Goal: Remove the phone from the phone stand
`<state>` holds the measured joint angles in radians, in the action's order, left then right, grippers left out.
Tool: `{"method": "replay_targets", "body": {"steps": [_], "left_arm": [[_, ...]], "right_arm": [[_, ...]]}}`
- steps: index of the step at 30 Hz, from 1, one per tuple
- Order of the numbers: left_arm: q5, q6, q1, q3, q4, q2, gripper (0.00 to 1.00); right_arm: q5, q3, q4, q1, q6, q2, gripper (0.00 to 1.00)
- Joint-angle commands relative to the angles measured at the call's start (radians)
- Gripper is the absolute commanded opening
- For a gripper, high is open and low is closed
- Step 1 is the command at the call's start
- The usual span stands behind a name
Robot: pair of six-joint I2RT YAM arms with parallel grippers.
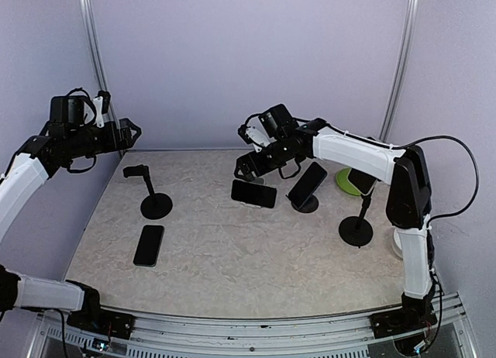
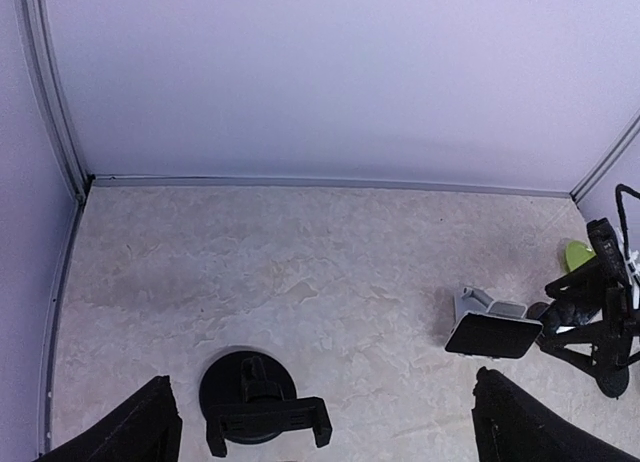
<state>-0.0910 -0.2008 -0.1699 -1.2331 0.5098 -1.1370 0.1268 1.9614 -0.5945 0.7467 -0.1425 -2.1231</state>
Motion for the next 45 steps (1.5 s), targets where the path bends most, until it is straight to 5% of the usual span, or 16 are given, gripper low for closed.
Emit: {"method": "replay_targets", "body": {"steps": [1, 19, 32, 45], "left_arm": [[0.029, 0.017, -0.017, -0.020, 0.014, 0.005, 0.99], [0.088, 0.060, -0.041, -0.051, 0.035, -0.001, 0.99], [0.091, 0.078, -0.050, -0.048, 0.043, -0.009, 0.99], [0.101, 0.093, -0.050, -0.050, 0.043, -0.010, 0.99]], "right_arm": [[0.007, 0.071, -0.049, -0.030, 0.027, -0.072, 0.92], [-0.037, 0.133, -0.043, -0.067, 0.035, -0.192, 0.63], [-0.051, 0.141, -0.054, -0.079, 0.039, -0.224, 0.62], [0.063, 0.152, -0.082, -0.082, 0.082, -0.237, 0.48]]}}
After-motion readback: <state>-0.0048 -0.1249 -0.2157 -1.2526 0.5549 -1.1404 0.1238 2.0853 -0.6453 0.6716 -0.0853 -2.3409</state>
